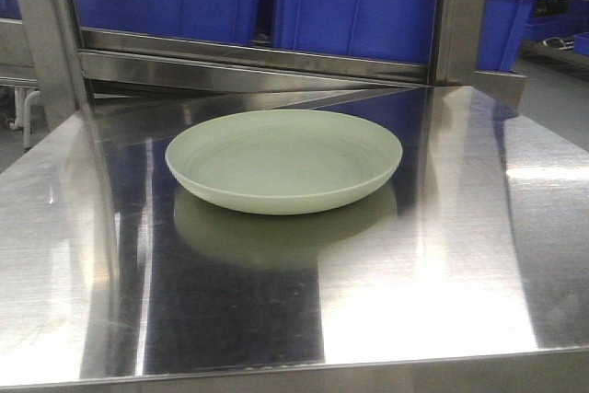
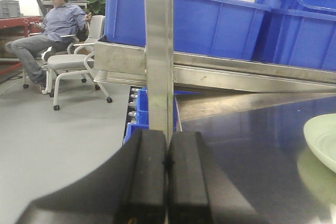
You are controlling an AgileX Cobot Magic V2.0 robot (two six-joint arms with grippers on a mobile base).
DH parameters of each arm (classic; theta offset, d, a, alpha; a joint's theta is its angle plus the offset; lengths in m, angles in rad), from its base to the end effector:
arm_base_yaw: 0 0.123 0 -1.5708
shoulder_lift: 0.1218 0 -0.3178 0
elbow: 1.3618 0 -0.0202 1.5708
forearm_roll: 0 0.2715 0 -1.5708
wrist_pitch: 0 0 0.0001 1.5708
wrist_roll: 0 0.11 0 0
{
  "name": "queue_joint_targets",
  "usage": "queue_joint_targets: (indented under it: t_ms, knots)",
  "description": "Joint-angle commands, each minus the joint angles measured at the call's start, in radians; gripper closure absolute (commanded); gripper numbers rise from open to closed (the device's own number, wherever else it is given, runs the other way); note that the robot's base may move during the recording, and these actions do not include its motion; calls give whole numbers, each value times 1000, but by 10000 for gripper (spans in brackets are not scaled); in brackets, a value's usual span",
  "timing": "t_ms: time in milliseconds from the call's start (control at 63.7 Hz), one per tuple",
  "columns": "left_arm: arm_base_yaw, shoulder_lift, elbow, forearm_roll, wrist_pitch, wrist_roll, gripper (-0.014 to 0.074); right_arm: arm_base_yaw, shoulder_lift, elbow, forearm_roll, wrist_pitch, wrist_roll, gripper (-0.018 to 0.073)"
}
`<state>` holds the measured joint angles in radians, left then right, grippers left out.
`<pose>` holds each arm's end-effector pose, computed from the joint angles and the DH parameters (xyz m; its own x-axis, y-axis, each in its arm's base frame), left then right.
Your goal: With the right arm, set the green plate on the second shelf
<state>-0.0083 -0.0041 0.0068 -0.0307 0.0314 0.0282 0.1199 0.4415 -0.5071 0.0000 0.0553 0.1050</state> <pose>0.0631 -0.0006 0.2091 0.0531 -0.0029 -0.9986 0.0094 1.0000 -0.0024 0.1053 0.0127 0.3646 0.0836 0.1156 -0.9898 -0.1291 0.9861 0.1043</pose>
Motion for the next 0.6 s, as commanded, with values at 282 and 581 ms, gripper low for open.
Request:
queue_joint_targets:
  t_ms: [282, 581]
  knots:
    - [-1, -17, 40, -3, -90, -2, 466, 25, 795, -687, 133, 510, -16, 481]
    - [-1, -17, 40, -3, -90, -2, 466, 91, 1152, -877, 376, 708, -20, 39]
